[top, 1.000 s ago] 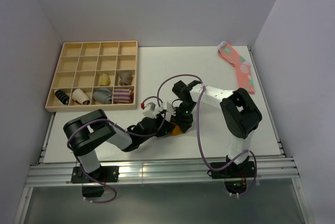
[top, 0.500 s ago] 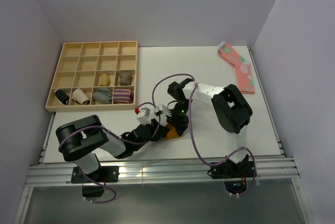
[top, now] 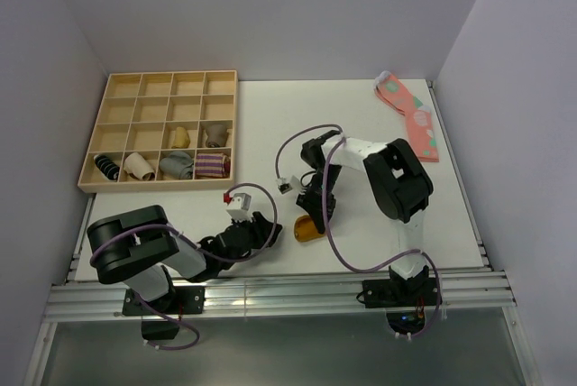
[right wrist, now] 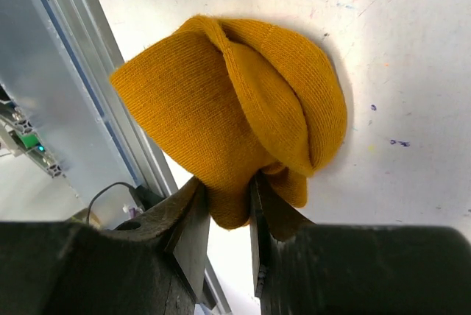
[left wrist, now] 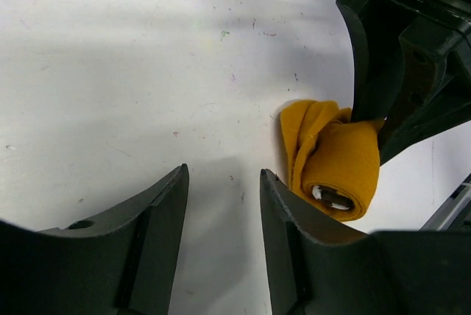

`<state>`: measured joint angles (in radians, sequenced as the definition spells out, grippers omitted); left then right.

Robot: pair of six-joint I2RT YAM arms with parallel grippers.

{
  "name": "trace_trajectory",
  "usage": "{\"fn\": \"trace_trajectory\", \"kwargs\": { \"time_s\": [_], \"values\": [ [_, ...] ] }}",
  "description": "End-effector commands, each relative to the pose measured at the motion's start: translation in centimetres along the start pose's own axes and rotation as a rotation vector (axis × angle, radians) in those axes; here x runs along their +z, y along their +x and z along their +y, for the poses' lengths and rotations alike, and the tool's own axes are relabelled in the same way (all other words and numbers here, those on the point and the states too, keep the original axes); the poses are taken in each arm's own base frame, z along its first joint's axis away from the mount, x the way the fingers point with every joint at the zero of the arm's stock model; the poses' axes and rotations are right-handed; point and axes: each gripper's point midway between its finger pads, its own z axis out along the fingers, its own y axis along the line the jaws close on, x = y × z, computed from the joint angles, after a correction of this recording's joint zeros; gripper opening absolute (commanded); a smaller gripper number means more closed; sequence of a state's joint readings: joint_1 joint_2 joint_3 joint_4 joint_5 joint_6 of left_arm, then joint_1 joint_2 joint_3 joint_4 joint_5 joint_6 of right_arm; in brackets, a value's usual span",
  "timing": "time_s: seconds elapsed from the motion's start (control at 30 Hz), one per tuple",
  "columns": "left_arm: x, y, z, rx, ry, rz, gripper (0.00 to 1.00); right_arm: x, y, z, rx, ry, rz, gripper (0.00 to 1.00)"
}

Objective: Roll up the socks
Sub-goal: Roll the sock at the center of the board.

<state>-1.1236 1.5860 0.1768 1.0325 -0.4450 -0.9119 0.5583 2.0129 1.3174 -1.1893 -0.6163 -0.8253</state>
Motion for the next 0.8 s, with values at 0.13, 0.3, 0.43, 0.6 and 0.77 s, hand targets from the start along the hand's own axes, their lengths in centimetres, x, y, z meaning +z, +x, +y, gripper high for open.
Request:
{"fn": "trace_trajectory", "kwargs": {
  "time_s": [0.13,0.3,0.43,0.6,0.77],
  "values": [
    [-0.1,-0.6,-2.9,0.129,0.095,-0.016,0.47,0.6,1.9,-1.2,0.040,-0.011,0.139,0.11],
    [0.1,-0.2,-5.5,0.241,0.156,0.016,0.50,0.4,1.9,-1.3,0.048,-0.024,0.160,0.11],
    [0.6,-0.3,-7.6,0.317,0.207,0.031,0.53,0.3,2.1,-1.3,0.064,-0.041,0.187,0.11],
    [1.3,1.3,-9.0,0.396,0.270,0.105,0.56,0.0,1.7,-1.3,0.062,-0.050,0.190,0.11],
    [2.4,2.4,-9.0,0.444,0.259,0.148,0.56,-0.2,1.6,-1.4,0.064,-0.049,0.197,0.11]
  ]
}}
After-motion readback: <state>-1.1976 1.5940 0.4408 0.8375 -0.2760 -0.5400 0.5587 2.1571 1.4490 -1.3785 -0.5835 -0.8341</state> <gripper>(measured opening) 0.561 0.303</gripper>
